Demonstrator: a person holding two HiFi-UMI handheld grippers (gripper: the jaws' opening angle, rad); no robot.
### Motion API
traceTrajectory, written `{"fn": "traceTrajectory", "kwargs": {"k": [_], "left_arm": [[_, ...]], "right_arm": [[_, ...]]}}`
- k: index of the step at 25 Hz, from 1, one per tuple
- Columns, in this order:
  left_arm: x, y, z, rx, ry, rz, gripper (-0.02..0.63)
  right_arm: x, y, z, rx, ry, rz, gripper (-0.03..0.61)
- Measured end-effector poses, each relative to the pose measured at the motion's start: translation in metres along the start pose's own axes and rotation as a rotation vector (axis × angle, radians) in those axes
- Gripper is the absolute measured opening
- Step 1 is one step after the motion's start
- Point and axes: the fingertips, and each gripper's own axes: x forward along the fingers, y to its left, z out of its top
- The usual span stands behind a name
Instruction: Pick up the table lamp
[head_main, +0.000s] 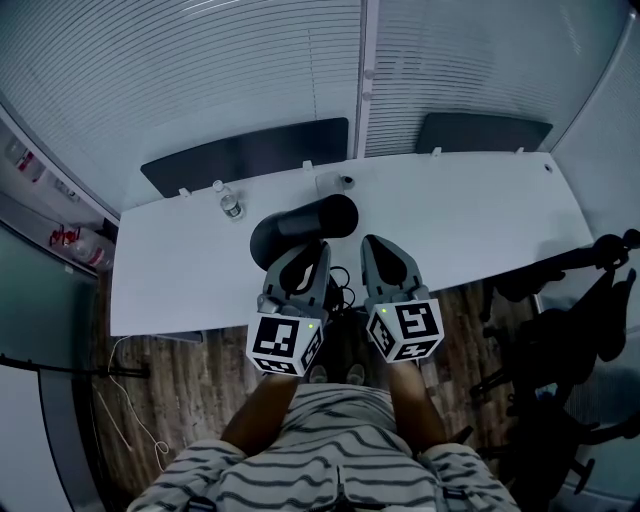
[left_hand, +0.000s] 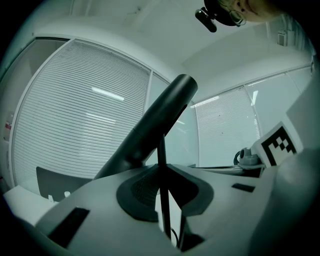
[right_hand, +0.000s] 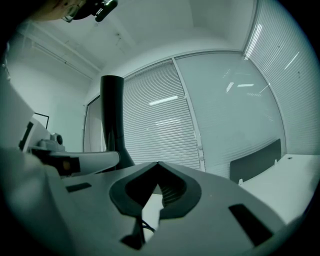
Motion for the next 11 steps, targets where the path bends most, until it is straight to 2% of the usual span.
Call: {"fn": "traceTrajectory", "kwargs": {"k": [11], "left_arm": [[0.0048,0.0005,-0.0029,-0.004,0.009,0.013,0.044]], "right_arm": [[-0.0019,-0.0018,0.0002,0.014,-0.001,0.014,0.011]]}}
